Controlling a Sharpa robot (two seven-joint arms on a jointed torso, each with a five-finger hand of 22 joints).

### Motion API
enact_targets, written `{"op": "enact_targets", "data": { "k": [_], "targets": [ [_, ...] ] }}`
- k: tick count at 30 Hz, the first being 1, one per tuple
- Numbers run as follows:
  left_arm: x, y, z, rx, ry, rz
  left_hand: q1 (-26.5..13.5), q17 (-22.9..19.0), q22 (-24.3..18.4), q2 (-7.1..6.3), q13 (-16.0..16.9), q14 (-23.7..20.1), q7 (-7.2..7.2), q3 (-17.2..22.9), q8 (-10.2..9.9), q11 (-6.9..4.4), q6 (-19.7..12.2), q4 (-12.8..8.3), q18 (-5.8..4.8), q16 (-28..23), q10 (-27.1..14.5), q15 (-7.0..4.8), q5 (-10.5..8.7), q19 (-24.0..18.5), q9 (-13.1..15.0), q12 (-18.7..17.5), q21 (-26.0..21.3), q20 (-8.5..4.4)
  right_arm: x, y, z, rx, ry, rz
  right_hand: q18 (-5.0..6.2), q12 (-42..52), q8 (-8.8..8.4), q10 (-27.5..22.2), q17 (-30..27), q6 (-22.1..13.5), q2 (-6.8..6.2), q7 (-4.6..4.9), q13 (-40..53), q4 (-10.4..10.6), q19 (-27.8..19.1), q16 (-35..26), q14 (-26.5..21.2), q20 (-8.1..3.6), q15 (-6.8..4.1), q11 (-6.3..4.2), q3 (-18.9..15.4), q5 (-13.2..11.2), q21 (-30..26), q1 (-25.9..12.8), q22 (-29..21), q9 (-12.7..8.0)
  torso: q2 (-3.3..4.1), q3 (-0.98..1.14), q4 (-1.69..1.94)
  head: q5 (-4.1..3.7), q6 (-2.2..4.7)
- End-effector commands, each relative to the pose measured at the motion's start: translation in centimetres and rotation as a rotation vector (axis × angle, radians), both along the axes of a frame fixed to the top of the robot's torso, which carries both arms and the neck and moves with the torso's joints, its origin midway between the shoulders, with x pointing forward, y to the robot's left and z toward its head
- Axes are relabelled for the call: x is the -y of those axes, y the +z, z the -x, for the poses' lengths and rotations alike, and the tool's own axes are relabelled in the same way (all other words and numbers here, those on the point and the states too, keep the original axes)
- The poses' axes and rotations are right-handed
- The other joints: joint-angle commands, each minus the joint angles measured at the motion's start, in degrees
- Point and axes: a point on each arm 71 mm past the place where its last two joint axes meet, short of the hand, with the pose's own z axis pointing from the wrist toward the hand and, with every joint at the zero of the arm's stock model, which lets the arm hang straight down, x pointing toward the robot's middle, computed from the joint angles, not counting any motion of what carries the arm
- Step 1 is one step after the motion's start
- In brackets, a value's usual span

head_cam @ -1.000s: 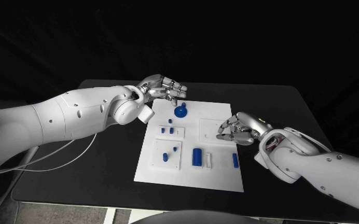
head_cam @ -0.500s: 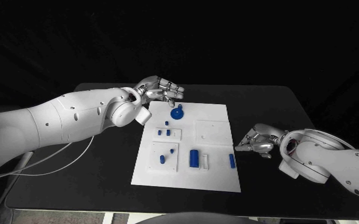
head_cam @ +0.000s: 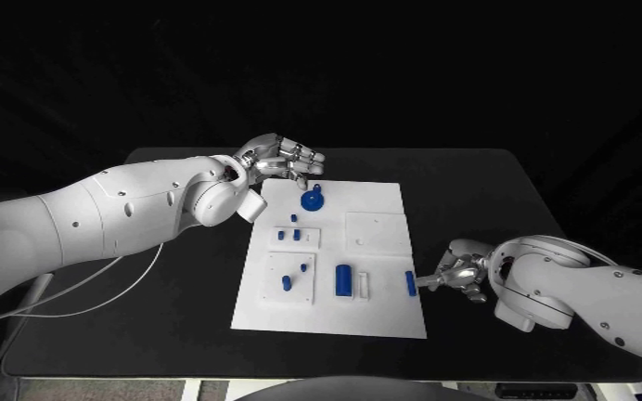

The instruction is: Assemble the parts on the task board

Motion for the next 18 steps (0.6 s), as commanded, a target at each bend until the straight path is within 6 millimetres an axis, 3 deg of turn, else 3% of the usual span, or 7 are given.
{"op": "enact_targets", "data": {
  "k": [1, 18],
  "targets": [
    [0.2, 0.2, 0.1, 0.008, -0.009, 0.018, -0.01, -0.04, -0.03, 0.23, -0.04, -0.35, -0.19, -0.16, -0.14, -0.05, 0.2, 0.06, -0.06, 0.37, 0.26, 0.01, -0.28, 0.11, 0.05, -0.17, -0.2, 0.09, 0.1, -0.3, 0.0, 0.004, -0.071, 0.033, 0.04, 0.35, -0.06, 0.38, 0.17, 0.35, -0.67, 0.07, 0.3, 0.8, 3.12, 0.32, 0.45, -0.02, -0.01, 0.08, -0.17, -0.36, 0.33, 0.17, 5.4, -0.08, 0.01, -0.07, 0.08, 0.08, -0.17],
    [0.1, 0.2, 0.1, 0.004, -0.011, 0.017, -0.04, -0.04, -0.08, 0.23, -0.04, -0.37, -0.15, -0.16, -0.15, -0.03, 0.2, 0.05, -0.07, 0.37, 0.25, 0.02, -0.27, 0.11, 0.04, -0.17, -0.21, 0.1, -1.9, -1.7, 0.0, 0.059, -0.089, 0.018, 0.03, 0.69, -0.01, 0.77, 0.89, 0.66, -1.08, -0.03, 1.37, 0.8, 3.23, 0.75, 0.58, -0.13, -0.1, -0.01, -0.42, -0.36, 1.11, 0.92, 5.58, -0.06, -0.01, -0.05, 0.02, 0.57, -0.26]
  ]
}}
